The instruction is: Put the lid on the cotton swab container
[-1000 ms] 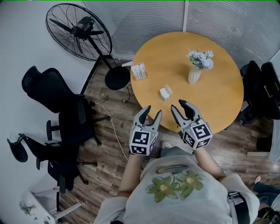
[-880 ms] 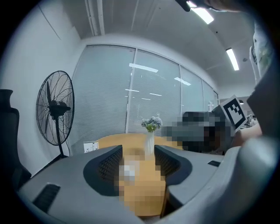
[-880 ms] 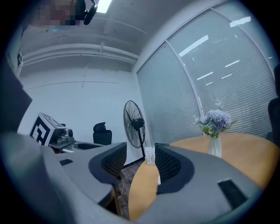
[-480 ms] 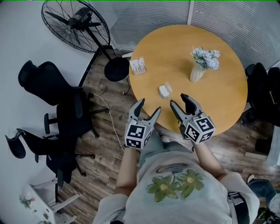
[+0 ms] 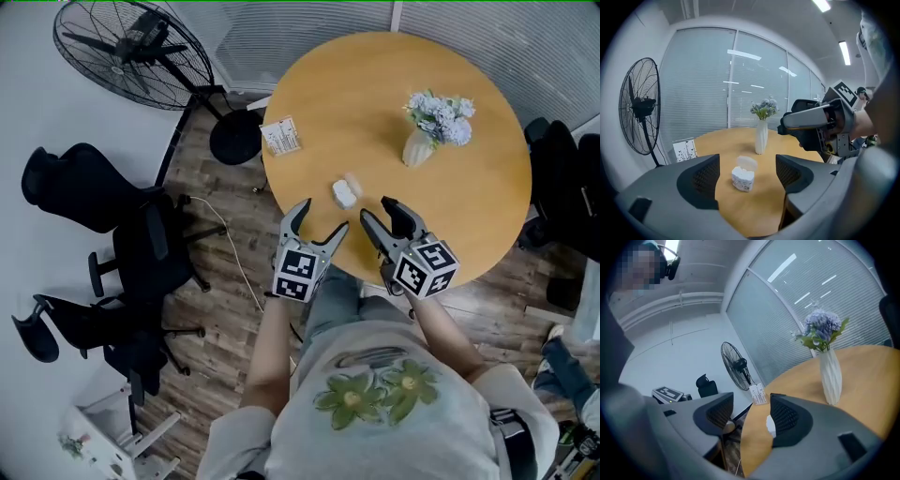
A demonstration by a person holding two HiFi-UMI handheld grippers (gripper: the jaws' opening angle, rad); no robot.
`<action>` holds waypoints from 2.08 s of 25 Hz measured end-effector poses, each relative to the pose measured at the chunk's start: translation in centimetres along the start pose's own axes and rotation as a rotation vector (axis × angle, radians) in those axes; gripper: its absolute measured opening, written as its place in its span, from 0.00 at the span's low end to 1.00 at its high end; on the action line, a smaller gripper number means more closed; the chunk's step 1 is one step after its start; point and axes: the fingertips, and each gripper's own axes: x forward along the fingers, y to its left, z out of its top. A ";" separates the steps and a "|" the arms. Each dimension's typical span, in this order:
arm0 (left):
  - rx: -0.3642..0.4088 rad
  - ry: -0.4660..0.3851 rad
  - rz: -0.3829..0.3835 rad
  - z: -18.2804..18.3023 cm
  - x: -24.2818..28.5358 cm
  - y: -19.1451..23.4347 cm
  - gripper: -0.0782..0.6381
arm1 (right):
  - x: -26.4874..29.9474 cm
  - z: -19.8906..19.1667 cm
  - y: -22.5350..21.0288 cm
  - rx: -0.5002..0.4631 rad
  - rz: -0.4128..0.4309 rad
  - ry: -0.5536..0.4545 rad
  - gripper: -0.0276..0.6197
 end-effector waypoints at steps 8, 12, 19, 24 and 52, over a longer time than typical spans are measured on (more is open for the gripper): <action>0.069 0.087 -0.046 -2.3 4.2 1.0 0.63 | 2.9 -2.5 -3.5 0.144 -0.018 0.065 0.41; 0.079 0.121 -0.069 -3.5 5.8 1.3 0.63 | 4.1 -3.6 -4.9 0.193 -0.027 0.094 0.41; 0.111 0.208 -0.123 -5.7 8.3 1.4 0.63 | 5.7 -5.7 -7.0 0.327 -0.032 0.143 0.41; 0.119 0.245 -0.149 -6.8 9.5 1.7 0.63 | 6.9 -7.0 -8.0 0.364 -0.041 0.181 0.45; 0.146 0.353 -0.277 -11.6 13.3 1.2 0.60 | 9.7 -10.9 -9.3 0.838 0.103 0.179 0.36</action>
